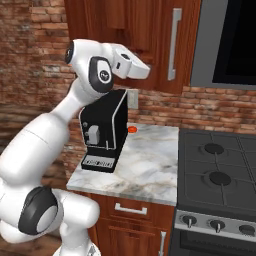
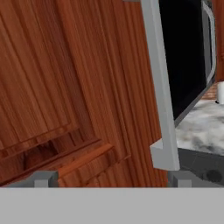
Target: Close all open cabinet doors.
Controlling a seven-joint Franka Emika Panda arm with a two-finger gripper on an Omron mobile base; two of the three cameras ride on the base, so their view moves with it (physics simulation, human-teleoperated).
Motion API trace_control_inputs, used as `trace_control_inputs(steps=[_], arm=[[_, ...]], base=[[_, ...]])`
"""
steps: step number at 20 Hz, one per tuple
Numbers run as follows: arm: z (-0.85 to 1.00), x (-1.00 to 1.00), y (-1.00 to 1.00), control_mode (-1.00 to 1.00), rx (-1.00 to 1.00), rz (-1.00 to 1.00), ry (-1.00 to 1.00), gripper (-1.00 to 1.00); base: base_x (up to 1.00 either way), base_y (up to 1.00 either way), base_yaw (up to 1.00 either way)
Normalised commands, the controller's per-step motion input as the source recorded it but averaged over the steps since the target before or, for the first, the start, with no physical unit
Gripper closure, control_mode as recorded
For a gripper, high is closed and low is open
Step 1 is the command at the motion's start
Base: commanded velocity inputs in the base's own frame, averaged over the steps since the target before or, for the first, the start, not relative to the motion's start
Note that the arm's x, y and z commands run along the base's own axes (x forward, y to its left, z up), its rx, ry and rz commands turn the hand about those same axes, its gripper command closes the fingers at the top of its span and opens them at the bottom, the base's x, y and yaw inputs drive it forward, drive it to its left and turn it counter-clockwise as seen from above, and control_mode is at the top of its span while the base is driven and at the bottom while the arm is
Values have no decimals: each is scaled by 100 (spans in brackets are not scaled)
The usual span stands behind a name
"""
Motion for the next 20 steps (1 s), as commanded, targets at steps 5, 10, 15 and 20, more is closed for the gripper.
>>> trace_control_inputs(steps=[5,10,15,20], arm=[[0,35,-39,-100,3,12,0,-100],[0,23,-16,-100,2,8,0,-100],[0,21,-5,-100,0,5,0,-100],[-1,23,0,-100,0,4,0,-100]], base=[[0,0,0],[0,0,0],[0,0,0],[0,0,0]])
